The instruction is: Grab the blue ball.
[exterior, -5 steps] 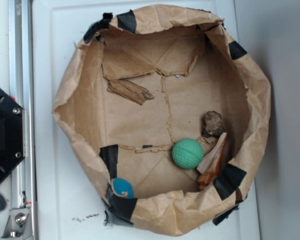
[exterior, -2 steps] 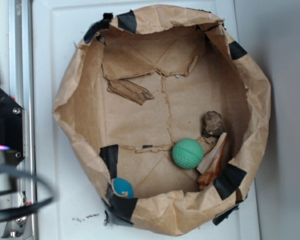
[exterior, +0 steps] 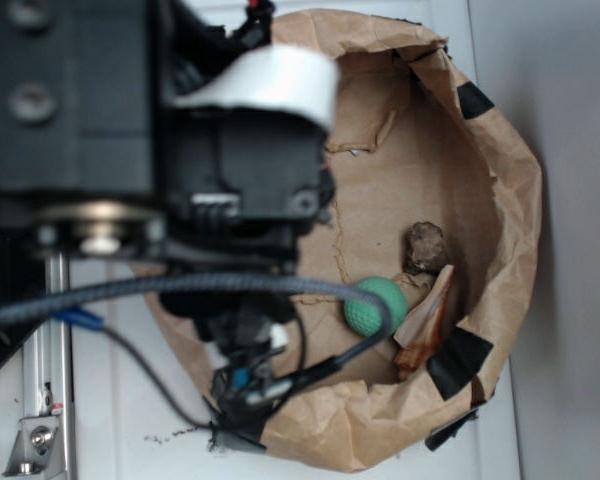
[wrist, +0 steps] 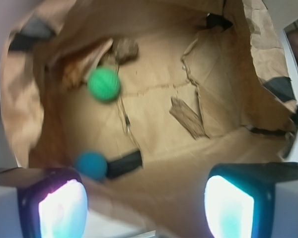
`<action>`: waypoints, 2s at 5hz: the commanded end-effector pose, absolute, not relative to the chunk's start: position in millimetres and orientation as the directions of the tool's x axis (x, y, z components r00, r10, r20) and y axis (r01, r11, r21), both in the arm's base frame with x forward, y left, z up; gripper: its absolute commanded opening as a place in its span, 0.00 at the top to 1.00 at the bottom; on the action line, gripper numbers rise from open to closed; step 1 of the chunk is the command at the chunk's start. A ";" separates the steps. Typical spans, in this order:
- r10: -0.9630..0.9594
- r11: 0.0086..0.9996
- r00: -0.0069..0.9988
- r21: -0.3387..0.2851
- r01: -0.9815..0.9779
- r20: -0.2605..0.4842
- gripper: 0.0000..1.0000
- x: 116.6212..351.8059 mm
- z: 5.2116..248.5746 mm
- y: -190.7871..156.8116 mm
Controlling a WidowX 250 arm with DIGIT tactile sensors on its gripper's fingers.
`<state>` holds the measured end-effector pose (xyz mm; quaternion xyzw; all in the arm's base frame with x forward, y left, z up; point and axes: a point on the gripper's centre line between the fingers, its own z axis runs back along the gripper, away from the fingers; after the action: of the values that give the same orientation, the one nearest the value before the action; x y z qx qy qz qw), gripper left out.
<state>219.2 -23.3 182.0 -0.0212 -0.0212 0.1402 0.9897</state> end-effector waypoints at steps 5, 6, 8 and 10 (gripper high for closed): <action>0.663 0.663 0.709 -0.253 -0.705 -0.240 0.00 246.4 78.9 -31.7; 0.613 0.682 0.734 -0.273 -0.678 -0.291 0.00 252.4 62.5 -53.5; 0.518 0.710 0.748 -0.280 -0.647 -0.414 0.00 236.4 64.2 -76.0; 0.478 0.744 0.770 -0.272 -0.611 -0.422 0.00 221.5 57.3 -84.3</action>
<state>221.8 -80.4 49.3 -0.1957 0.1775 0.3097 0.9134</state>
